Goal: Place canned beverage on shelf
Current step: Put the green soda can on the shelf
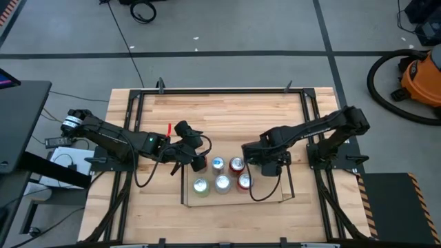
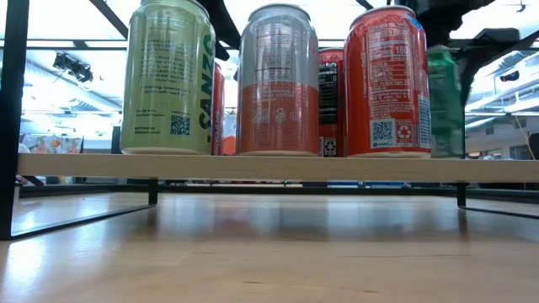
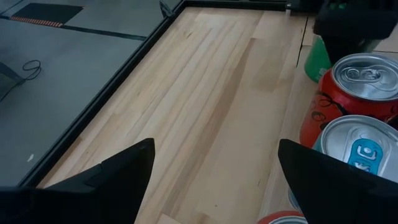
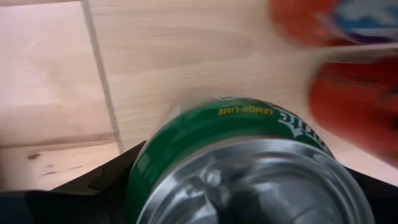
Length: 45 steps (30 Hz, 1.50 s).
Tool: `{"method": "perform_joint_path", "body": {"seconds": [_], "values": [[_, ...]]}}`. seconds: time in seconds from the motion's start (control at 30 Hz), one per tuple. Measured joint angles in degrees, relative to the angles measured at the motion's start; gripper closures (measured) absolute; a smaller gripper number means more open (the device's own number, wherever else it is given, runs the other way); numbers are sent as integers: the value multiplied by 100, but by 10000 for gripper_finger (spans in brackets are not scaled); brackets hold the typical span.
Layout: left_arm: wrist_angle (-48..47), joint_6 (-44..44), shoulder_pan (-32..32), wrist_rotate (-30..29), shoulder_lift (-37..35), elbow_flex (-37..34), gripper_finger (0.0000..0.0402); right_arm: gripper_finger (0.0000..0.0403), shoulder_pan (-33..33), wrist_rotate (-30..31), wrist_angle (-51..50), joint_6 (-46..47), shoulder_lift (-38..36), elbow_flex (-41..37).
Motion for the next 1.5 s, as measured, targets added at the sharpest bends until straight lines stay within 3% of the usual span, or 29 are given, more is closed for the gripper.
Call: {"method": "perform_joint_path", "body": {"seconds": [0.3, 0.53, 0.83, 1.5], "values": [[-2, -2, 0, 0, 0, 0, 49, 70, 220, 168, -29, -3, 75, 11], [-2, -2, 0, 0, 0, 0, 49, 62, 251, -399, 35, 66, 77, 10], [-2, -4, 0, 0, 0, 0, 49, 53, 259, -470, 212, 364, 77, 9], [-7, -12, 0, 0, 0, 0, 49, 52, 292, 200, -84, 920, 115, 438]]}}
